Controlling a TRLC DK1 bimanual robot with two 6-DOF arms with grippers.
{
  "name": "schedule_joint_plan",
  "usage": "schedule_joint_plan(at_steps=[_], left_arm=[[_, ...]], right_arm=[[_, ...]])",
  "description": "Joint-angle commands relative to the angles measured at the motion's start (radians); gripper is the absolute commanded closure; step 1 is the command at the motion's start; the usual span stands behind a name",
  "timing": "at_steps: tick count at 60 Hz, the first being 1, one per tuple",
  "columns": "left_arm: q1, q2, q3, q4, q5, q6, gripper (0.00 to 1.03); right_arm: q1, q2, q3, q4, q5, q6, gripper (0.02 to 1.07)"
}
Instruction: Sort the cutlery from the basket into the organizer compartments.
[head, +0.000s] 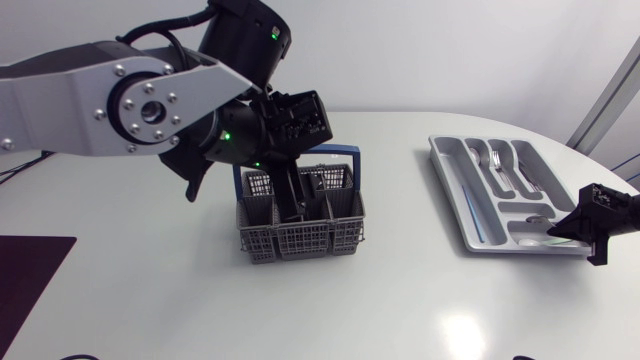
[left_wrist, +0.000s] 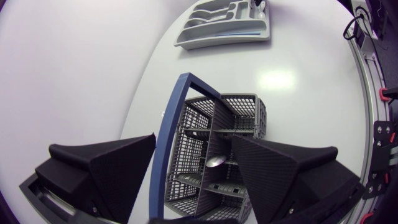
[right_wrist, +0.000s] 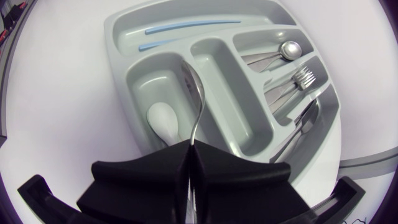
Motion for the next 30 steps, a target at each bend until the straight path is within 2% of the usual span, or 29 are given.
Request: schedule_joint_plan(at_steps=[1,11,27,30], left_arm=[[-0.008,-0.025,-0.025,0.007,-0.01,0.021,0.19],[-0.024,-0.029,-0.027,0.007,-0.023,0.023,0.19],[-0.033,-0.042,-0.028,-0.007,-0.038,0.035,0.19],[-0.034,-0.043,-0.03,-0.008,-0.038,0.038,0.19]], right_arm=[[-0.009,0.047,0.038,0.016,0.014,-0.043,1.02],[0.003,0.079,0.078,0.006,0.028,-0.05,1.02],[0.034,0.084,0.047,0.008,0.066,-0.069,1.0],[0.032,0.072,0.03,0.026,0.065,-0.071,0.91]])
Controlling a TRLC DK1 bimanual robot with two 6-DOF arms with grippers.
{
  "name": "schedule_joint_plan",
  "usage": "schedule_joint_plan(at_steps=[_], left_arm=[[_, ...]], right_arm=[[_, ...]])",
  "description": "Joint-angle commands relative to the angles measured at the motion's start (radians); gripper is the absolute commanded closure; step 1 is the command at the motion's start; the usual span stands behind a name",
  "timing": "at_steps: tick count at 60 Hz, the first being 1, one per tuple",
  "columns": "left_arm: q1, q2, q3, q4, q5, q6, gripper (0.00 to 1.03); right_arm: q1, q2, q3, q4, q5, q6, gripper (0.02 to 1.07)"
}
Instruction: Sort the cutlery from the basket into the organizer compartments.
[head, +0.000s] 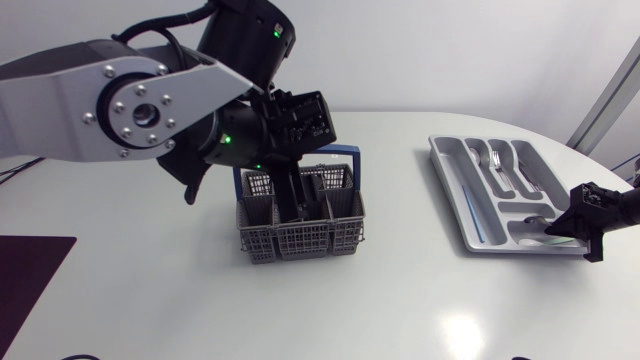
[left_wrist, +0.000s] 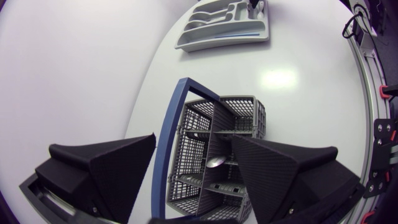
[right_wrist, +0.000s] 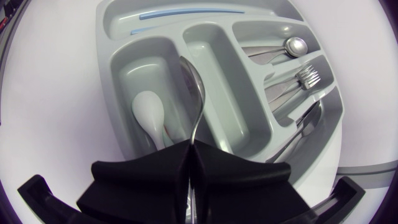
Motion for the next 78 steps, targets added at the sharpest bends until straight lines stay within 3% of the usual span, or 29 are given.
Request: schedule_joint_plan(at_steps=[1,14,33,40,43,49,78], left_arm=[[-0.007,-0.026,-0.025,-0.011,-0.008,0.029,0.19],[-0.01,-0.033,-0.025,-0.03,-0.008,0.052,0.19],[0.007,-0.056,-0.068,-0.09,0.009,0.224,0.19],[0.007,-0.061,-0.152,-0.057,0.01,0.311,0.21],[0.011,-0.061,-0.235,0.034,0.007,0.388,0.22],[0.025,-0.055,-0.307,0.161,-0.019,0.465,0.25],[0.085,0.072,-0.262,0.313,-0.019,0.65,0.43]], right_arm=[[0.006,0.01,-0.034,0.02,0.004,-0.041,0.89],[0.006,-0.045,-0.079,0.032,0.004,-0.041,0.69],[0.012,-0.287,-0.206,-0.014,-0.056,-0.015,0.39],[0.026,-0.37,-0.249,-0.06,-0.098,0.008,0.38],[0.032,-0.41,-0.28,-0.082,-0.115,0.014,0.32],[0.048,-0.49,-0.346,-0.114,-0.143,0.013,0.32],[0.287,-0.869,-0.602,-0.223,-0.261,0.231,0.29]])
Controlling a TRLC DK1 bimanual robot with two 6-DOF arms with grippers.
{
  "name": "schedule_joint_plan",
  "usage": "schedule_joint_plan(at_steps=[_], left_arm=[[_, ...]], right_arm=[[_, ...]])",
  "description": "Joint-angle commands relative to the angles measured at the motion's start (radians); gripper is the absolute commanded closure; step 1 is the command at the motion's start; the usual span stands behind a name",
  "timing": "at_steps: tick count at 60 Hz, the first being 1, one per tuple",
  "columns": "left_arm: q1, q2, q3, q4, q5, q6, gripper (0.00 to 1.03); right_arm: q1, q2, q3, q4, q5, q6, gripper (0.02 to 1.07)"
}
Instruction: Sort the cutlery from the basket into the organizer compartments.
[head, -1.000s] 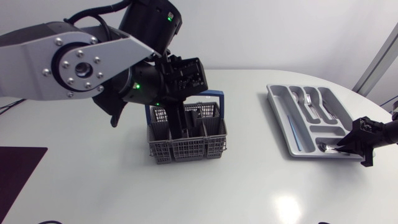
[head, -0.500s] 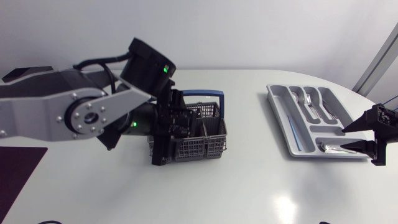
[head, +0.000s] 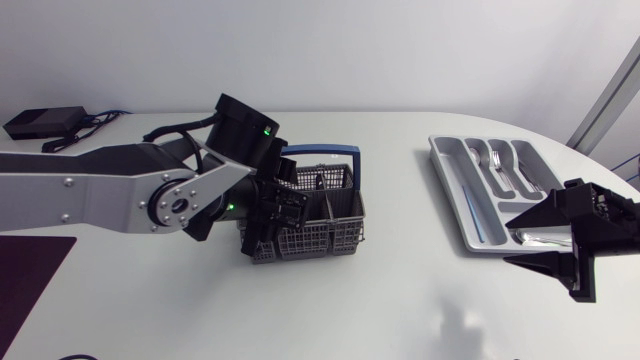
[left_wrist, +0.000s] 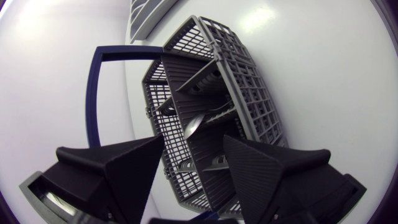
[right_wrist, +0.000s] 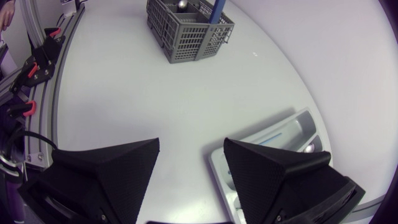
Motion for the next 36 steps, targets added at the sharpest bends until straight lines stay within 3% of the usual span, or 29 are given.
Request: schedule_joint_plan(at_steps=[1,36], left_arm=[[0.012,0.029,0.029,0.029,-0.001,0.064,0.43],[0.052,0.122,0.035,0.156,0.039,0.174,0.61]], right_arm=[[0.041,-0.053,-0.057,-0.016,-0.012,0.056,0.29],[0.271,-0.222,-0.203,0.089,-0.05,0.309,0.29]])
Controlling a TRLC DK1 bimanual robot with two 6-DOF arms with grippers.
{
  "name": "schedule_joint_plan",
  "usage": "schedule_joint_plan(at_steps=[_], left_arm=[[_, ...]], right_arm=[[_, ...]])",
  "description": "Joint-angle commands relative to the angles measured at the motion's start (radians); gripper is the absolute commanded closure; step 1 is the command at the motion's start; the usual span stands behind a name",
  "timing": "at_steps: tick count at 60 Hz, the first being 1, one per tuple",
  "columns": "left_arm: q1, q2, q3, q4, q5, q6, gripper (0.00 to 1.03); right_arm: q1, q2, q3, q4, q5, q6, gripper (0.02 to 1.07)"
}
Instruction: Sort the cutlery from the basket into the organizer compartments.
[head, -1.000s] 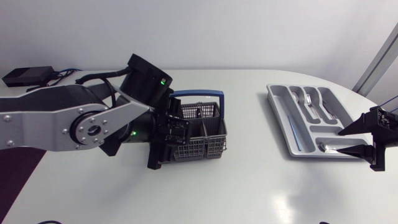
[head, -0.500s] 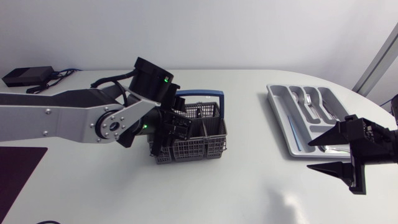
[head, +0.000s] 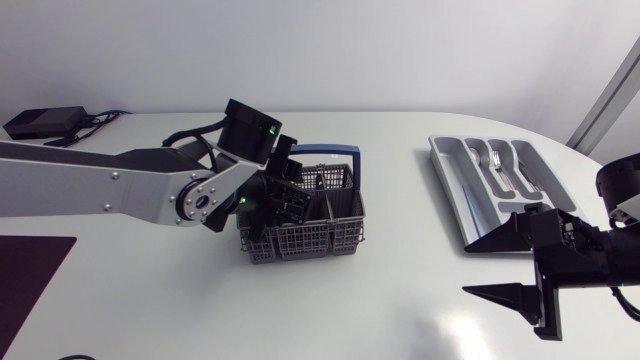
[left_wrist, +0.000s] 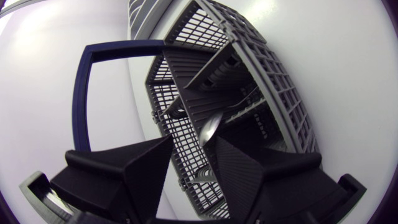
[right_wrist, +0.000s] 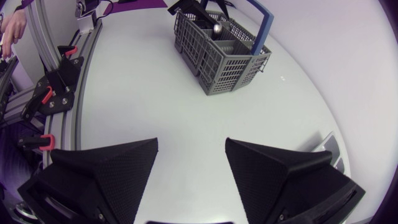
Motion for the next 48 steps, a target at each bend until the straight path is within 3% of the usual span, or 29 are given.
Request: schedule_joint_plan(at_steps=[1,48], left_arm=[[0.012,0.022,0.013,0.019,0.01,0.038,0.61],[-0.004,0.054,0.034,0.04,0.078,0.022,0.79]], right_arm=[[0.016,-0.01,-0.035,0.024,-0.006,0.038,0.29],[0.045,-0.013,-0.058,0.05,0.003,0.058,0.29]])
